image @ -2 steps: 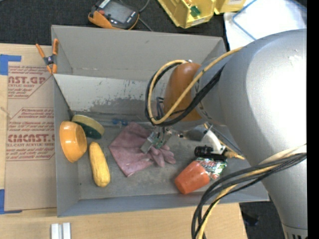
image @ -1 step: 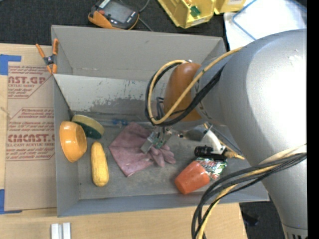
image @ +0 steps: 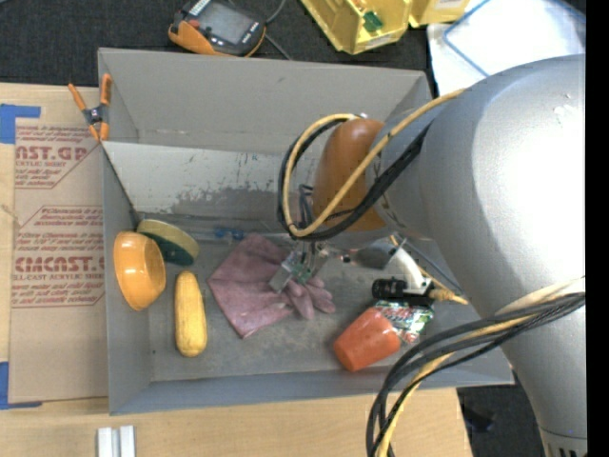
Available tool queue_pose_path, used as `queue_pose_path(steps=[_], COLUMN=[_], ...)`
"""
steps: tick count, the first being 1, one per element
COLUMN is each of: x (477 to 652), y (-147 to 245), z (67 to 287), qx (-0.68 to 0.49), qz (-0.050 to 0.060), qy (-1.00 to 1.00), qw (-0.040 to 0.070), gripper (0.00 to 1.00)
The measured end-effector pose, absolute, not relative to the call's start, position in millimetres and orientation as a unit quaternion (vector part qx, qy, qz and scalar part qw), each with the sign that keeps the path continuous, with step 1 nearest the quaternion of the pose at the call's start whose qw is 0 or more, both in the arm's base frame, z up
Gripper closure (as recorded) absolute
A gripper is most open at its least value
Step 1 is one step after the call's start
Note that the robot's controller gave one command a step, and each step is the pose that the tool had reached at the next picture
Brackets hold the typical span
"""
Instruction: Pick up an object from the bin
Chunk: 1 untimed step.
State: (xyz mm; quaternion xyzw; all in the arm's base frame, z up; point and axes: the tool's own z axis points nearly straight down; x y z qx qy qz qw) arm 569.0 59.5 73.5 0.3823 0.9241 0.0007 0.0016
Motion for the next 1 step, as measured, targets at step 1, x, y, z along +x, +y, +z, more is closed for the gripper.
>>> queue_pose_path(steps=[1], x=[567.3], y=[59.6], z=[86.2], qx=[0.382], qz=[0.0], qy=[0.924], qw=[-0.001], gripper=[1.0])
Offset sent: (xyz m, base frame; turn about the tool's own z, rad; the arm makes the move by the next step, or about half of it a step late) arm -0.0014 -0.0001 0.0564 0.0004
